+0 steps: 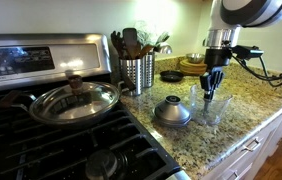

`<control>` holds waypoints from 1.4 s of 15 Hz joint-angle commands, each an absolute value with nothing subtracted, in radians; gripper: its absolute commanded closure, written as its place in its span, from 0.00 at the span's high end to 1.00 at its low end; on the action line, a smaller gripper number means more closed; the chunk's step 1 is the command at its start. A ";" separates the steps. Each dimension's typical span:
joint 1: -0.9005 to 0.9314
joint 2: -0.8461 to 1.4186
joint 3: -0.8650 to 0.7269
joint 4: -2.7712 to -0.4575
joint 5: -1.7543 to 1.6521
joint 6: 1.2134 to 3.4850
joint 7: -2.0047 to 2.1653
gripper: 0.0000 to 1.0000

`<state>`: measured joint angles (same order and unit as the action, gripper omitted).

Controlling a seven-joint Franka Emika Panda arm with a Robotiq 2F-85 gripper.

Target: Pick up the grey lid from the glass cup, pick up the central part of the cup and put it on the countertop.

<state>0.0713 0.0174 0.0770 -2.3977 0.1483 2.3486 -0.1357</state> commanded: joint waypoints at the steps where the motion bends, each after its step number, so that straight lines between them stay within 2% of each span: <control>1: 0.066 0.015 0.071 -2.415 0.140 2.378 -0.133 0.26; 2: 0.066 0.015 0.071 -2.415 0.139 2.378 -0.132 0.22; 3: 0.066 0.012 0.072 -2.414 0.132 2.371 -0.123 0.11; 5: 0.067 0.000 0.073 -2.417 0.124 2.356 -0.109 0.10; 6: 0.067 -0.003 0.073 -2.417 0.124 2.352 -0.111 0.05; 8: 0.067 -0.013 0.073 -2.419 0.125 2.339 -0.105 0.10; 21: 0.093 -0.267 0.087 -2.419 0.139 2.124 -0.106 0.09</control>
<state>0.0793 -0.1664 0.0851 -2.3985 0.1425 2.1848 -0.1336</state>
